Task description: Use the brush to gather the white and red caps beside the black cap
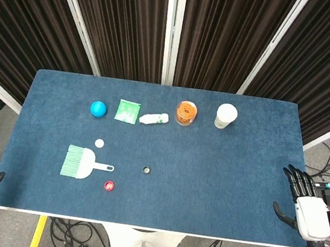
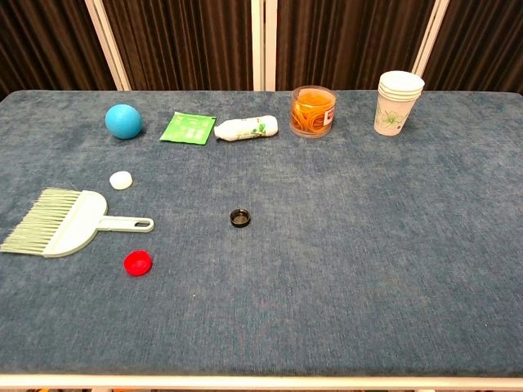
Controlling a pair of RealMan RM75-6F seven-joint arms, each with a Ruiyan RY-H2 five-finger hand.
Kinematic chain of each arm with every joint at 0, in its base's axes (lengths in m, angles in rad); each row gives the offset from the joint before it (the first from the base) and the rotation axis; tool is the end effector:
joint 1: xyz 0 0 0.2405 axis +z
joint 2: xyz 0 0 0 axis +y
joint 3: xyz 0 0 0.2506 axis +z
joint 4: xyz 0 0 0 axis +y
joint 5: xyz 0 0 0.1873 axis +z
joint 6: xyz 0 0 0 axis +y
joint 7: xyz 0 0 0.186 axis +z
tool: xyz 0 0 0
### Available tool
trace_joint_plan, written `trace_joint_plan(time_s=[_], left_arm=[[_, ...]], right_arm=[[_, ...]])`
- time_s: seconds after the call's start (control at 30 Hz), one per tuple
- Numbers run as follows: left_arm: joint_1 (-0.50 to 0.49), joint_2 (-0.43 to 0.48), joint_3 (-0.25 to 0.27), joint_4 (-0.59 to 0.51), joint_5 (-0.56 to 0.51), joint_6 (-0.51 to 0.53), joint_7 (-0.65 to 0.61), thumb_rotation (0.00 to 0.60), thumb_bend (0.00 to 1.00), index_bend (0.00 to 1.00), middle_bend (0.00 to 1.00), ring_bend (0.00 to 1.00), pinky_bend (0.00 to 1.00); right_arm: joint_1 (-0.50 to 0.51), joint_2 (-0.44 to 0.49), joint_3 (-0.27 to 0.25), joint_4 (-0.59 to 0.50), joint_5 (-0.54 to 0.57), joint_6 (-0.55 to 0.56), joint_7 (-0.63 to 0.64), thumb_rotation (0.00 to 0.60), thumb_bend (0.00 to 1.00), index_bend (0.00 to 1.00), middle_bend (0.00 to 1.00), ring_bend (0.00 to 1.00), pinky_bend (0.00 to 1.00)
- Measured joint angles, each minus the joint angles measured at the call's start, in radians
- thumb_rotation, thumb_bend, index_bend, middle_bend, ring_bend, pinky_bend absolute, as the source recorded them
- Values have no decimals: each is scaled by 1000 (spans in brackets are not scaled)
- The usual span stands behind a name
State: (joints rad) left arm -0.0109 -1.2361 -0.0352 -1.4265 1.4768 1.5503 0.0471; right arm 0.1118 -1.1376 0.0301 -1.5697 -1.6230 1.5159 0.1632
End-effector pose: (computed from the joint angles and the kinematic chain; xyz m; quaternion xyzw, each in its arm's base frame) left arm -0.3360 0.1953 0.1675 -0.5814 -0.3646 -0.3421 0.6419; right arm -0.2762 -0.2235 0.1676 0.6065 -0.3929 0.4576 0.5181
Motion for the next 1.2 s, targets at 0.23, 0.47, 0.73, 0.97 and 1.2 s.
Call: trace_joint_plan(time_s=[0.23,0.47,0.73,0.97,1.2], left_arm=[[6,-2,4,3,2,3,-4,600,227,74,0,0,4],[3,0,-1,3,6,7,1,600,227,73,0,0,4],[-25,8,-10,-6,21,-13,-3,600,225,114,66,3,4],[-116,23,-27,-21,48,-119,-54,600,223,318,273,204,210],[-255,-22,-45,-13,60,-291,-61,600,222,345,331,213,242]], right_arm=[[-3,0,-2,1,-10,12,1,600,233,0,33,0,0],[-8,-1,-4,6,-14,23,9,600,233,0,33,0,0],[-5,8,7,13,-12,30,15,600,233,0,34,0,0],[14,35,26,3,-8,20,0,600,233,0,37,0,0],[31,61,46,-15,18,-2,-11,600,233,0,38,0,0]])
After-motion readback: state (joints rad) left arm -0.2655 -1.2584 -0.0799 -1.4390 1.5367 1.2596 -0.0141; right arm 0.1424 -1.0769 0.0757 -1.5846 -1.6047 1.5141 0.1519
